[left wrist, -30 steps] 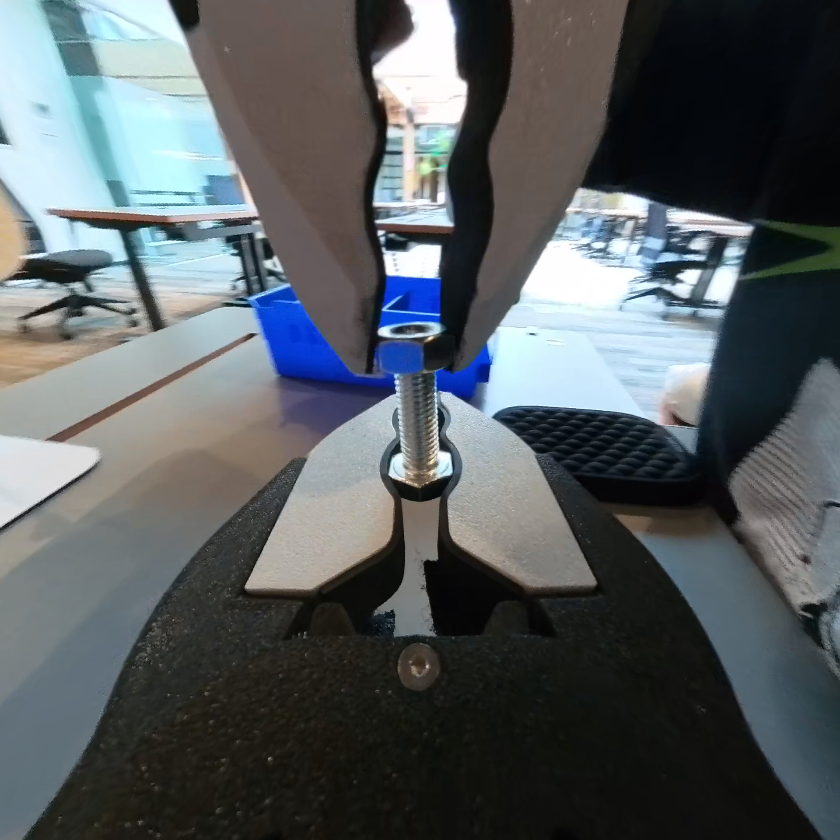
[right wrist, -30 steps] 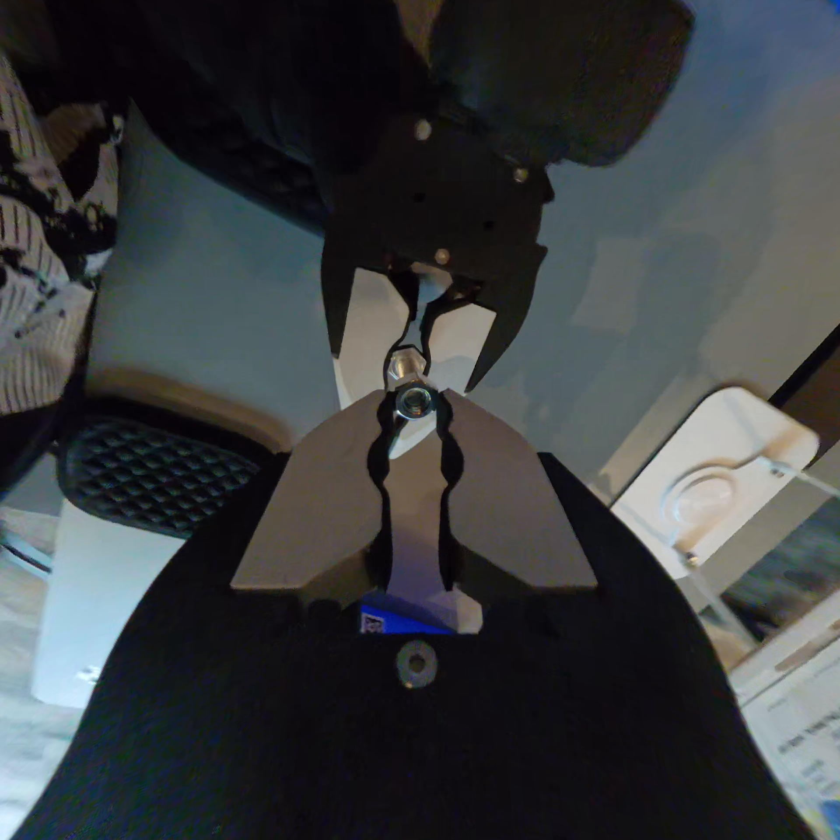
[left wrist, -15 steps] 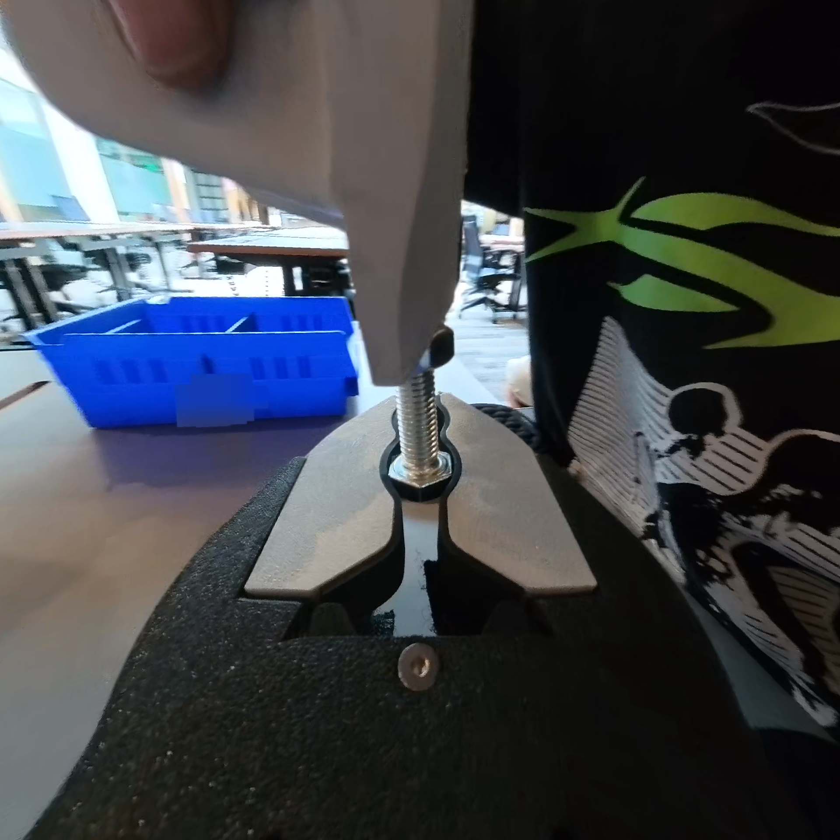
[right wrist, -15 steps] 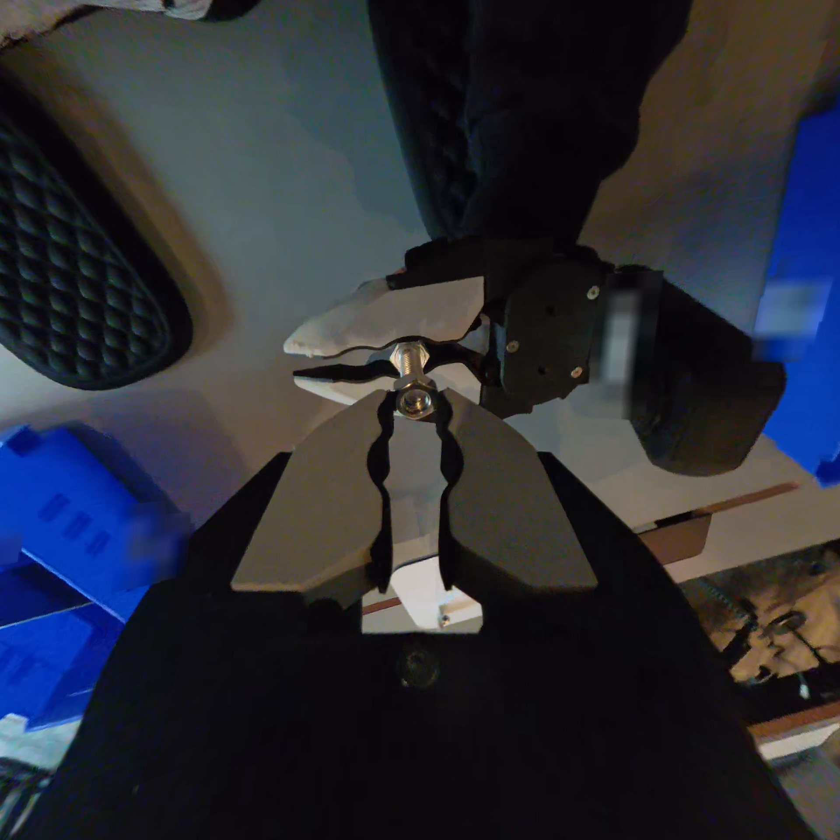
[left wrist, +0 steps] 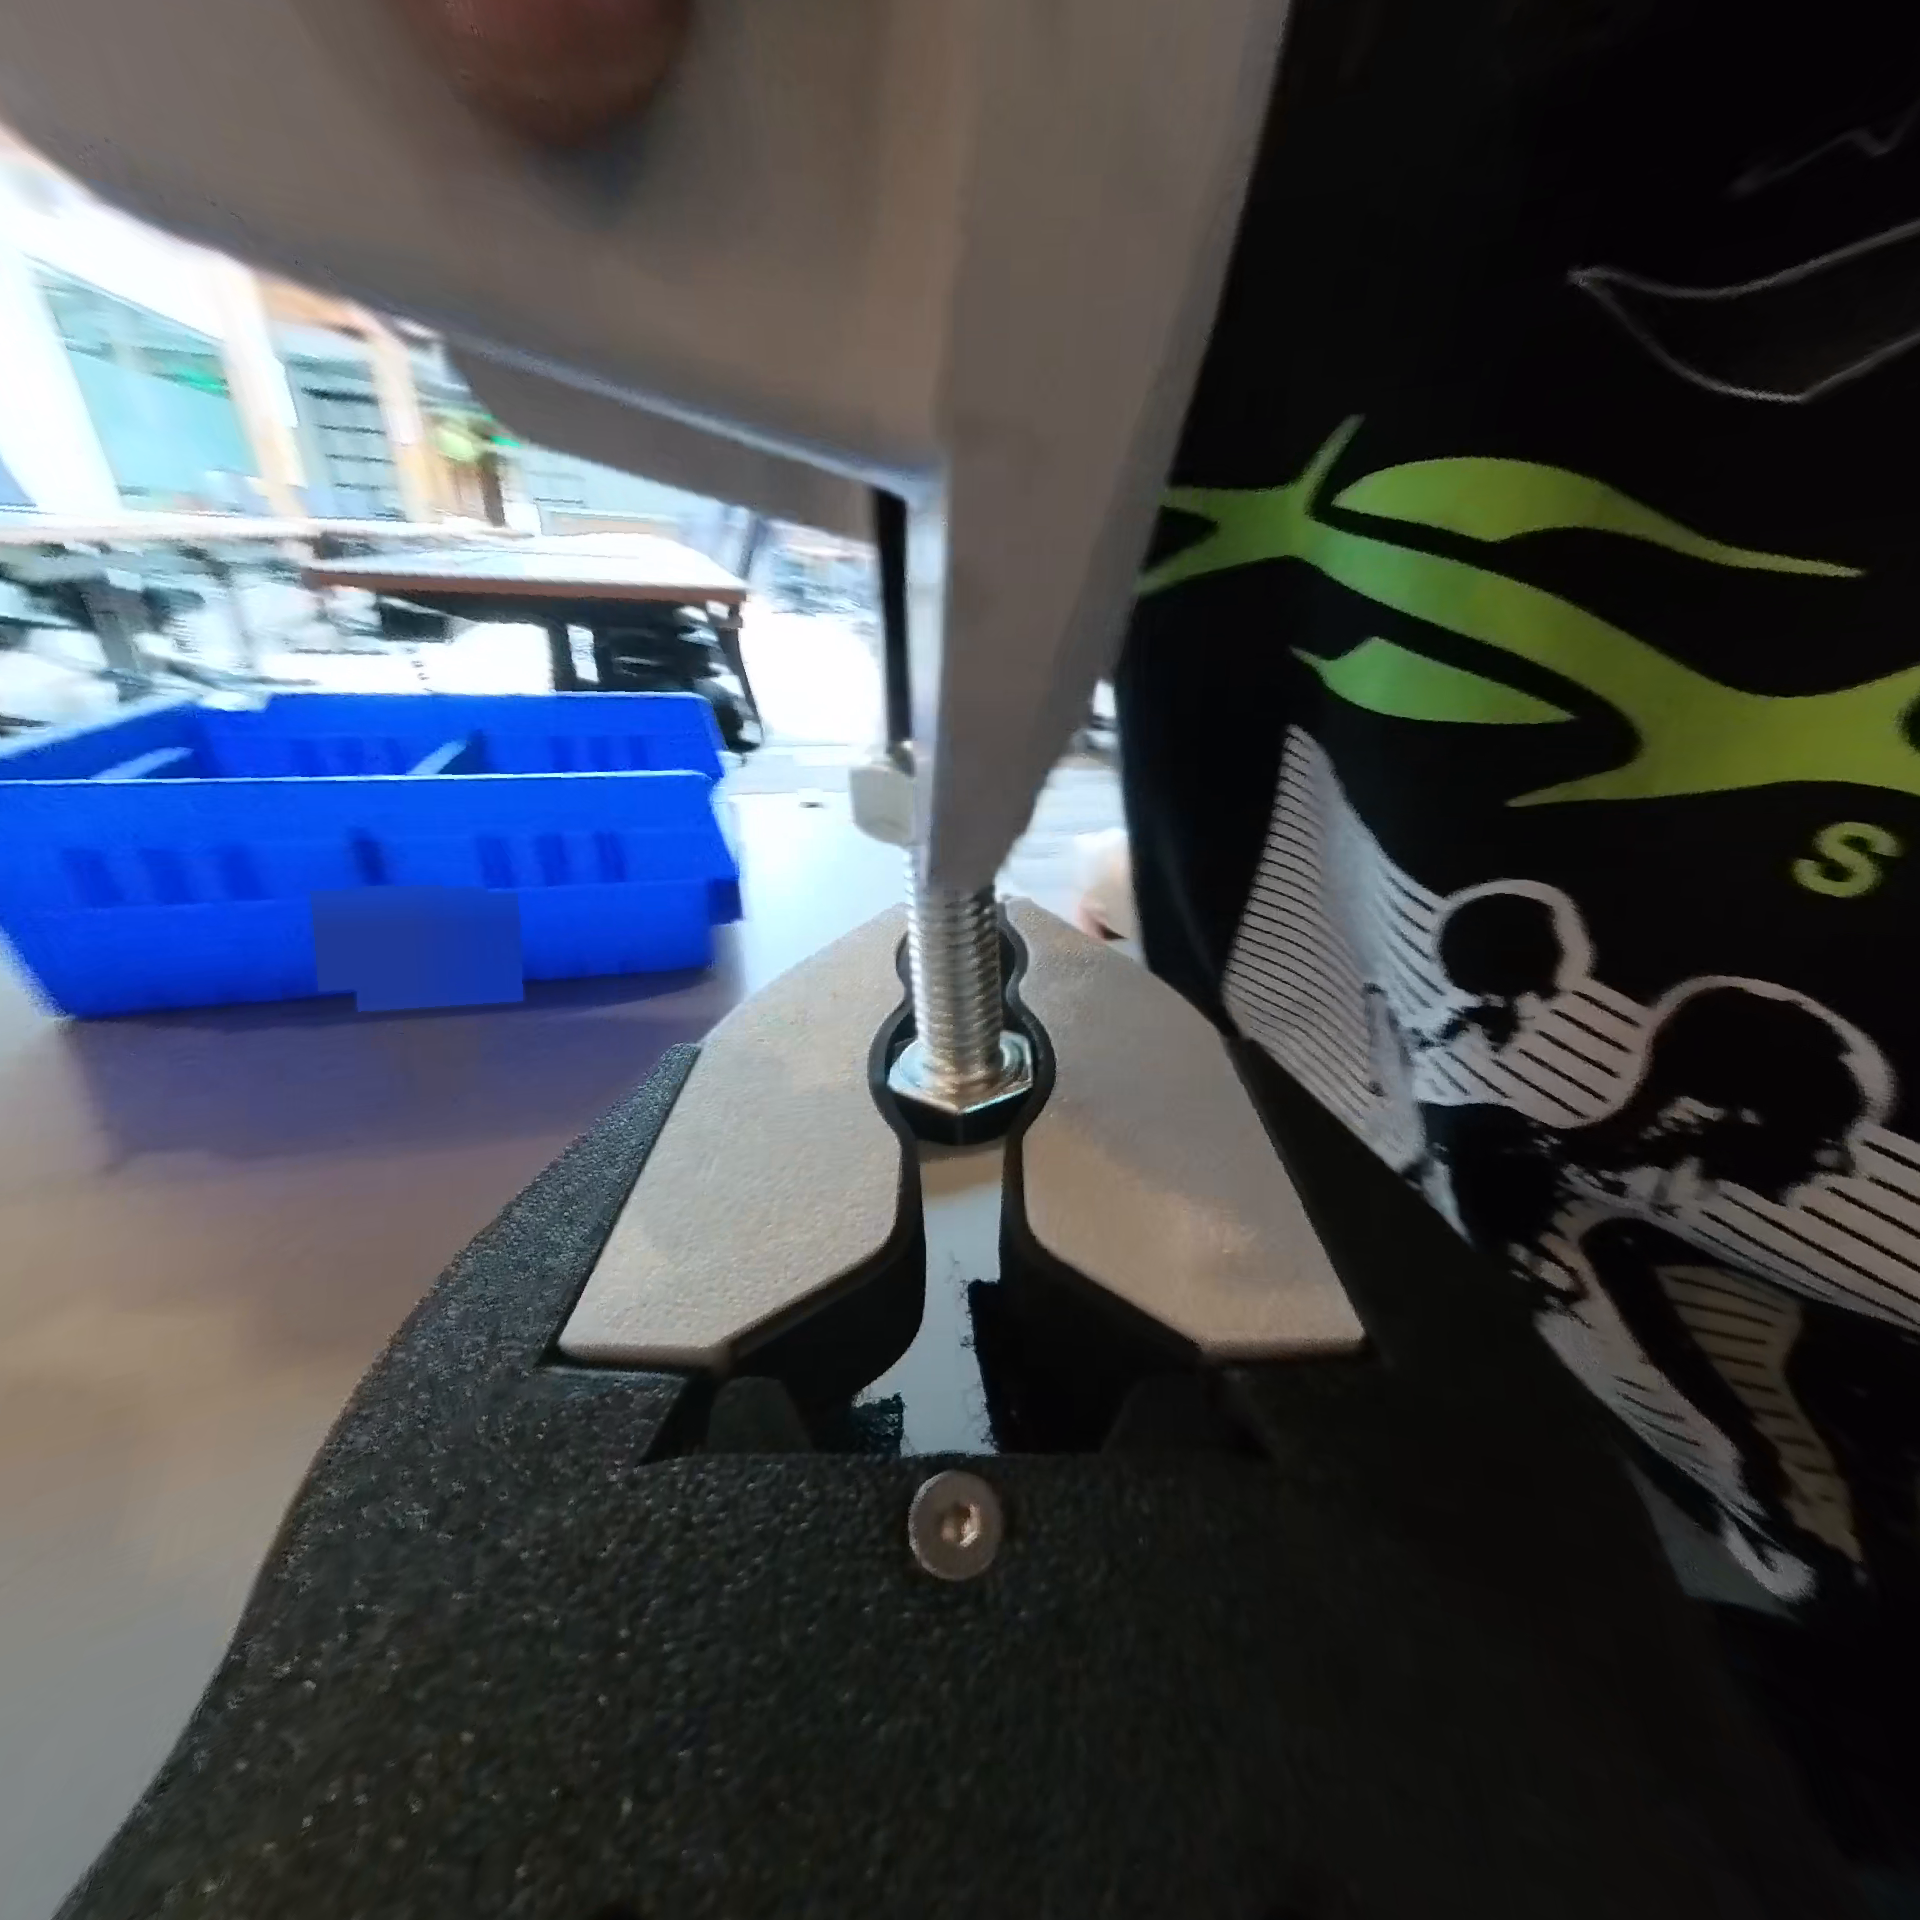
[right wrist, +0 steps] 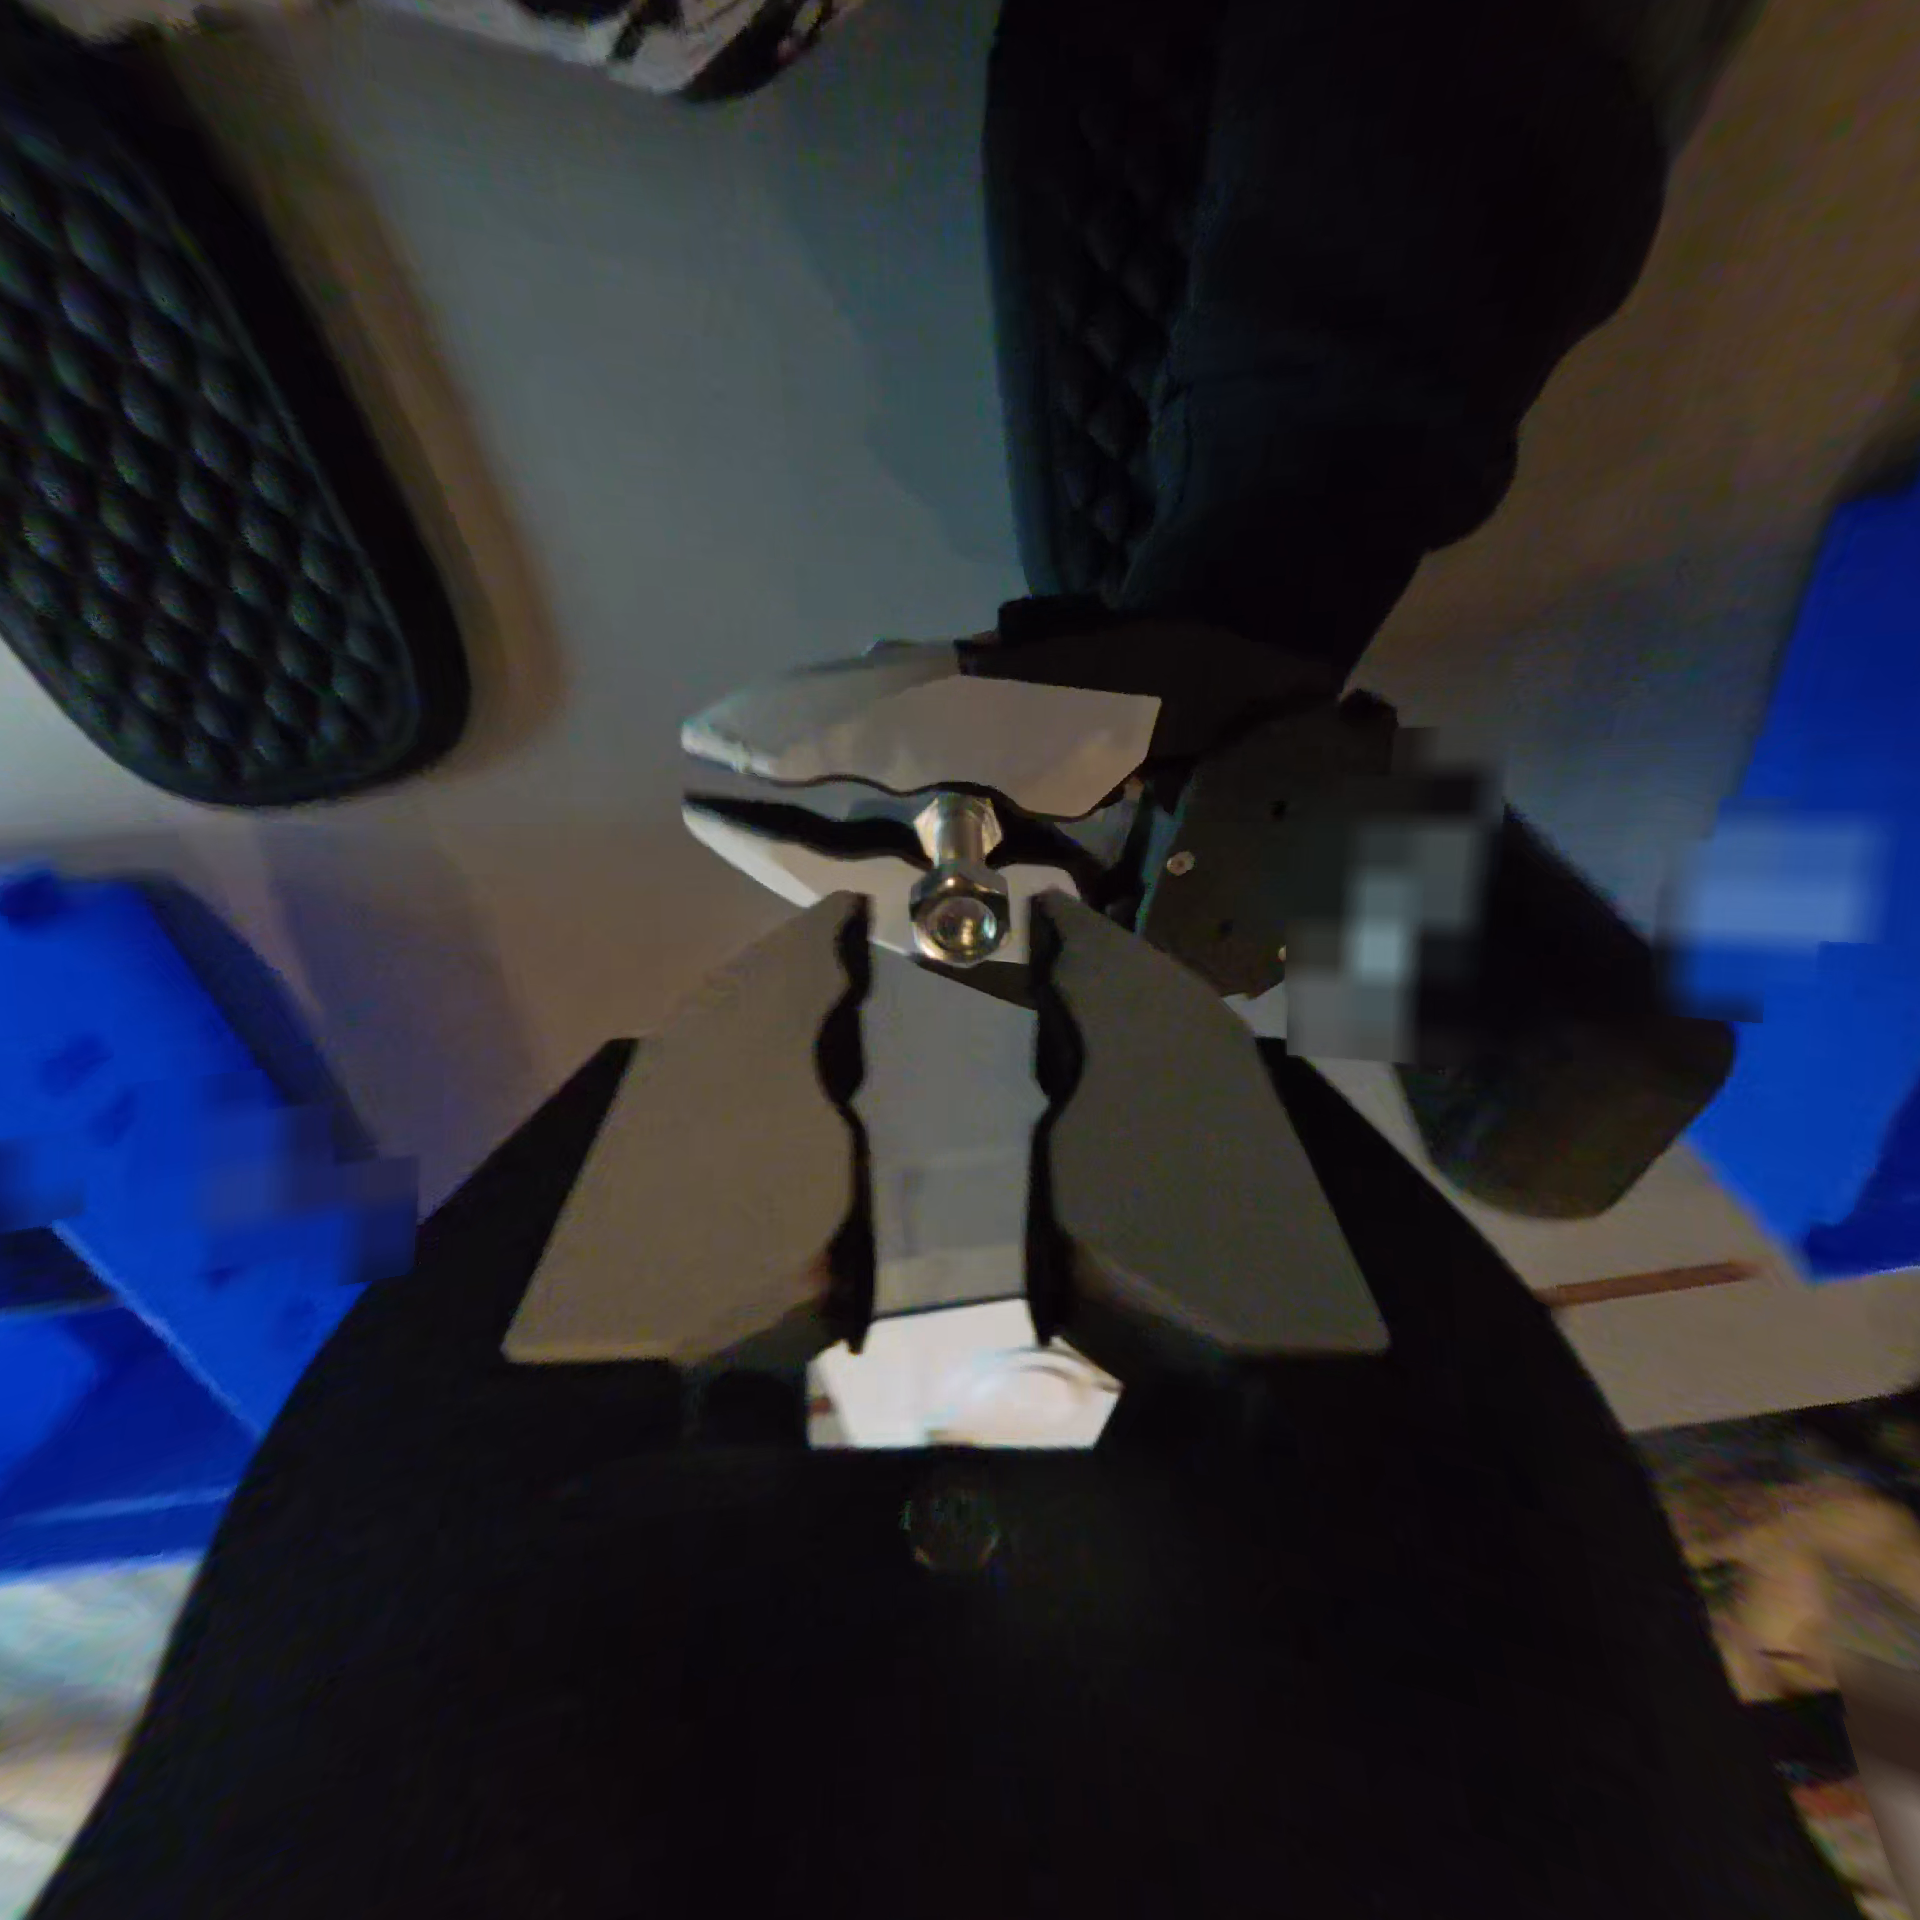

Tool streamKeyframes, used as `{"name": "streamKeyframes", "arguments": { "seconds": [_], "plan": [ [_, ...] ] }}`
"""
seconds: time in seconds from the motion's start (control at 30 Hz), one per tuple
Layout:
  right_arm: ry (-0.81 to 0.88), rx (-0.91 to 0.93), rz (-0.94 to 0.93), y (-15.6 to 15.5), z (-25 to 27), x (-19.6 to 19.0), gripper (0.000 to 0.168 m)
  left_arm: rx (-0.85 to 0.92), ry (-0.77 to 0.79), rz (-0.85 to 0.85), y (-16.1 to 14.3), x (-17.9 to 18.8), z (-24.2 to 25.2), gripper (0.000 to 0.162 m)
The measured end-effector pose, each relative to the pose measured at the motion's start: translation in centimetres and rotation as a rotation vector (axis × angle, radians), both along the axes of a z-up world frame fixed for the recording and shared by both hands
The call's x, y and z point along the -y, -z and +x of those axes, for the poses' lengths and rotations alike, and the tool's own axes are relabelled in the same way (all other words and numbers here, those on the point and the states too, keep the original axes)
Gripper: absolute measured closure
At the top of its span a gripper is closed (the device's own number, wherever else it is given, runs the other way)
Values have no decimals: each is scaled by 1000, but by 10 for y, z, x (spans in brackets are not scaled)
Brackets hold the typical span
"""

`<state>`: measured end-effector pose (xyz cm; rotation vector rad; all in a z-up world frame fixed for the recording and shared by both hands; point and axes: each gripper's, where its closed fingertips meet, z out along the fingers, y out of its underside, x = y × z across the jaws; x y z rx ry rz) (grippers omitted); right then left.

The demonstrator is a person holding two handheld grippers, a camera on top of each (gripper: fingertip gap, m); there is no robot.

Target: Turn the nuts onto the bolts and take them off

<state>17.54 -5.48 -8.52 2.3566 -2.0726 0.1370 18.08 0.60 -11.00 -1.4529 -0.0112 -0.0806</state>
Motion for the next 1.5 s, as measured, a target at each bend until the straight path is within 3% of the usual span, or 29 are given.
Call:
{"name": "streamKeyframes", "arguments": {
  "seconds": [0.03,0.2,0.27,0.33,0.4,0.87,1.5],
  "plan": [
    [95,22,21,-1,0,1,126,-2,-29,10,-2,2,-4,152],
    [732,105,-6,-10,-34,17,131,-19,-313,15,-6,16,-39,152],
    [1020,180,65,-7,-36,13,131,-23,-400,13,-6,22,-49,152],
    [1159,279,98,-6,-31,12,131,-25,-442,0,-5,25,-54,152],
    [1191,292,75,-4,-29,12,131,-25,-464,-14,-3,25,-56,152],
    [1173,189,-9,4,-34,17,150,-20,-463,-25,0,26,-58,152],
    [383,-45,-55,5,-18,8,150,-11,-128,16,0,8,-18,152]
  ]
}}
